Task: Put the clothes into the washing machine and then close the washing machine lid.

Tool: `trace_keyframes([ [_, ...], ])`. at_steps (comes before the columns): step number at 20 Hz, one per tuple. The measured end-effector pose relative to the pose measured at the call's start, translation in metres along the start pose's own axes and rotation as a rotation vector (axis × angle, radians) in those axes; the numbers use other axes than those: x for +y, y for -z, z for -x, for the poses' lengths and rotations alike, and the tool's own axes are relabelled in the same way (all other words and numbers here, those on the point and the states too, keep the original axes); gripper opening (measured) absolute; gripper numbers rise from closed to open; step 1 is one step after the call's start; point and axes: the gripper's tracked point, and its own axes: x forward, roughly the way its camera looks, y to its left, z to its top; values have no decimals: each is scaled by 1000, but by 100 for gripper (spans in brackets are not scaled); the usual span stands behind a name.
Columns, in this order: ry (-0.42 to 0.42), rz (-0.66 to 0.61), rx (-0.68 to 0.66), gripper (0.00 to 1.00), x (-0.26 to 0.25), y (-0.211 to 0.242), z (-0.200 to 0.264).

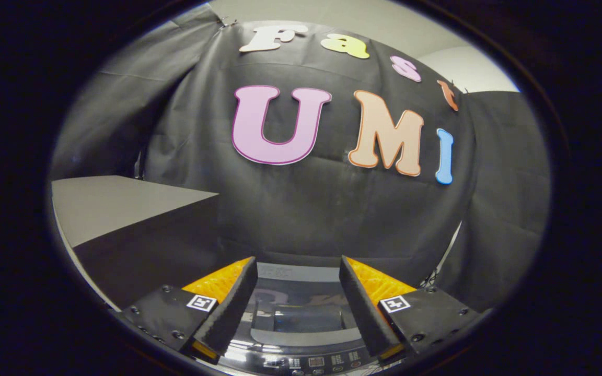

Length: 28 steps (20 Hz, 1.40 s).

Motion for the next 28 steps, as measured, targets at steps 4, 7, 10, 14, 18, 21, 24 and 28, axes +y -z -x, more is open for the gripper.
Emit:
trace_keyframes([
  [4, -22, -14, 34, 98, -1, 25, 30],
  [7, -34, 19, 30, 98, 0, 34, 54],
  [10, -53, 30, 22, 98, 2, 48, 76],
  [14, -43, 19, 27, 98, -1, 66, 94],
  [18, -34, 16, 38, 98, -4, 77, 107],
  [21, -46, -4, 41, 98, 0, 87, 112],
  [24, -54, -8, 37, 98, 3, 95, 119],
  [28, -45, -31, 20, 98, 2, 111, 136],
])
